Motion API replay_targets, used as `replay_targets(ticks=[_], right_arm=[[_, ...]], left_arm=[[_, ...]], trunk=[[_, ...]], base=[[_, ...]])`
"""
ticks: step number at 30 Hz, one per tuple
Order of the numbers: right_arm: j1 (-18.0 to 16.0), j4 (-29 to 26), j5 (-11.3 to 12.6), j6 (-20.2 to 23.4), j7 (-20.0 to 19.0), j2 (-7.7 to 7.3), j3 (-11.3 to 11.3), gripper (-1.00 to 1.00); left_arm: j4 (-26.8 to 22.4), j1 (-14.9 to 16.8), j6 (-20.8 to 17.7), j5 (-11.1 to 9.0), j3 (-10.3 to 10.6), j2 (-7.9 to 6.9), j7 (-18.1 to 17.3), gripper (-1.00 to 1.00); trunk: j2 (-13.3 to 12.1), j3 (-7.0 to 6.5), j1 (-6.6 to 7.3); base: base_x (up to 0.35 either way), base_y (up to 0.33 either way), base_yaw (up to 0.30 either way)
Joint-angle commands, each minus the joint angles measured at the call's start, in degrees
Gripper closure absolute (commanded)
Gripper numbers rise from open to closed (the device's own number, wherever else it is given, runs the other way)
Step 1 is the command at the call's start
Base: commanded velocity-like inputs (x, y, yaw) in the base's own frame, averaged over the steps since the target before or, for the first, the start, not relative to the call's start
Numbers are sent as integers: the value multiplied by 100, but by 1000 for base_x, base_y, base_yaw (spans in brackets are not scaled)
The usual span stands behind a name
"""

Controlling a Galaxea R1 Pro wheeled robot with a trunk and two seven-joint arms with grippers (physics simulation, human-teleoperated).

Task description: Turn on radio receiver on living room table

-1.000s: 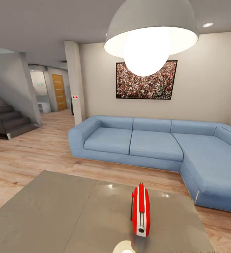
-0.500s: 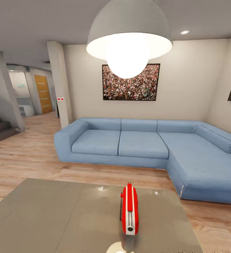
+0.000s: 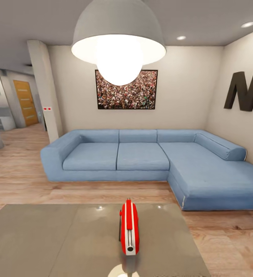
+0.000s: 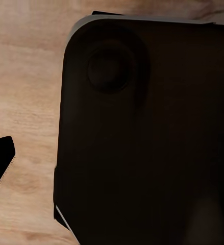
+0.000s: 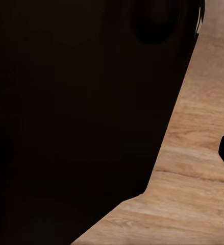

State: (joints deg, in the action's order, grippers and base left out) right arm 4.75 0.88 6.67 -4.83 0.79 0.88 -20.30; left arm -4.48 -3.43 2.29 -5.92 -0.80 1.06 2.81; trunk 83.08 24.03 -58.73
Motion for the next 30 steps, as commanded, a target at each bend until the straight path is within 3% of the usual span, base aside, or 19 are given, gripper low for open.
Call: replay_targets(ticks=[1,17,30], right_arm=[[0,0,-1,0,0,0,0,-100],[0,0,-3,1,0,0,0,-100],[0,0,-59,-1,0,0,0,-100]], left_arm=[[0,0,0,0,0,0,0,-100],[0,0,2,3,-7,0,-3,-100],[0,0,0,-1,-6,0,-1,-100]], trunk=[[0,3,0],[0,10,0],[0,66,0]], base=[[0,0,-254],[0,0,-57],[0,0,67]])
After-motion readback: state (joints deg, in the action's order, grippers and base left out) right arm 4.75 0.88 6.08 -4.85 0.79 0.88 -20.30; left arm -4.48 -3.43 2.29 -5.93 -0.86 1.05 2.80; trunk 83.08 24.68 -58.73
